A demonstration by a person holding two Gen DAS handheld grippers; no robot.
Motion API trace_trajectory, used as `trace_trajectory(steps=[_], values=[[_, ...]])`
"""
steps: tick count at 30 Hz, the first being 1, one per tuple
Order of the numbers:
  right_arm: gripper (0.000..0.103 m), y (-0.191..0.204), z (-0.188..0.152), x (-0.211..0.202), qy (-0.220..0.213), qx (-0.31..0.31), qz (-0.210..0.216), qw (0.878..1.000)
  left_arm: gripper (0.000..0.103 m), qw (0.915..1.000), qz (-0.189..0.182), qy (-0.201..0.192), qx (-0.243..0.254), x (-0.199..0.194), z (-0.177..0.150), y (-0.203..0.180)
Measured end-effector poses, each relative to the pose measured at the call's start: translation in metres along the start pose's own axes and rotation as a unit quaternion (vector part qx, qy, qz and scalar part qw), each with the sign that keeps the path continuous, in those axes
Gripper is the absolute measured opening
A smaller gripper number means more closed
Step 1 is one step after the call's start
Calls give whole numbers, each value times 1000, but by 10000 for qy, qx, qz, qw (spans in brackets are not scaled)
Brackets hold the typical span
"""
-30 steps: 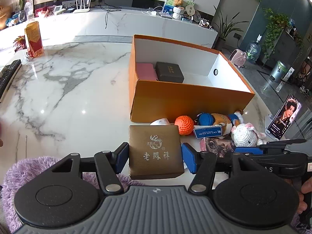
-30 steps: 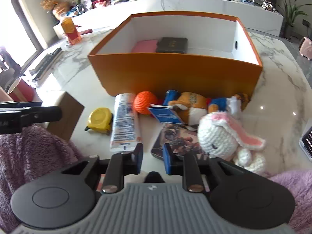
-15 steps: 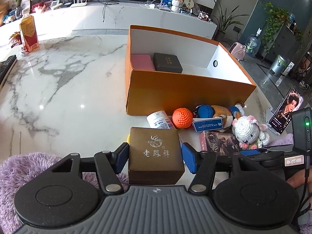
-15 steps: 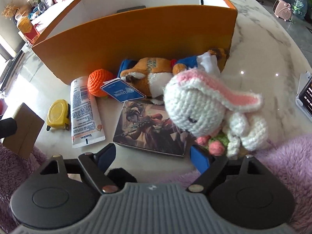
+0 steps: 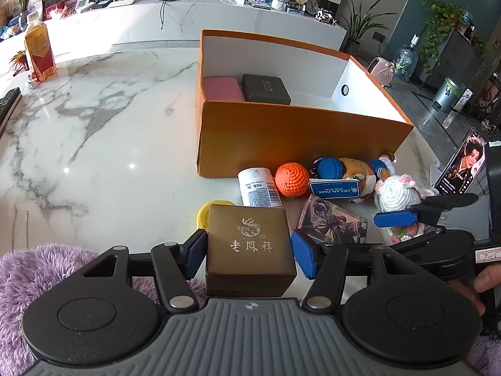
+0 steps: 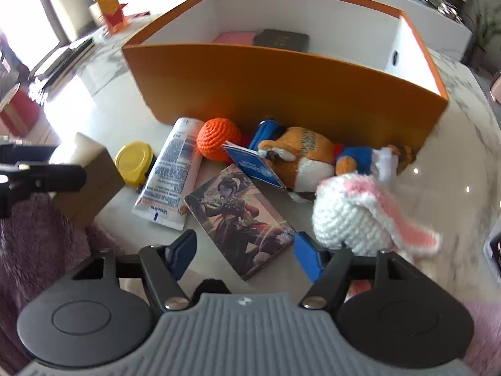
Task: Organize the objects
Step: 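Grasp the picture card with the right tool while the left tool holds the brown box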
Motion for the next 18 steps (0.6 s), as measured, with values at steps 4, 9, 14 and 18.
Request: trace_trajectory(steps=[4, 9, 14, 18], values=[[76, 8, 2, 9, 112, -765, -47, 9970, 69, 10000, 21, 23, -32, 3, 1, 0], [79, 14, 3, 19, 80, -1265, -252, 9916, 69, 10000, 8, 59, -30, 7, 2, 0], [85, 13, 5, 31, 90, -1328, -437, 9901, 69, 9999, -25, 107, -26, 11, 2, 0], [71, 12, 6, 33, 296, -1173, -226, 9924, 69, 9999, -21, 126, -49, 11, 1, 0]])
Point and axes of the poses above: each gripper's, at about its wrist camera, not at the fingertips, and x roughly the way its jaws point, y to its left, z to its top, the point moved 1 cm from there along x, roughly the way its jaws point, and after that the axes turned 9 degrees about x, right-handed, at the moved point
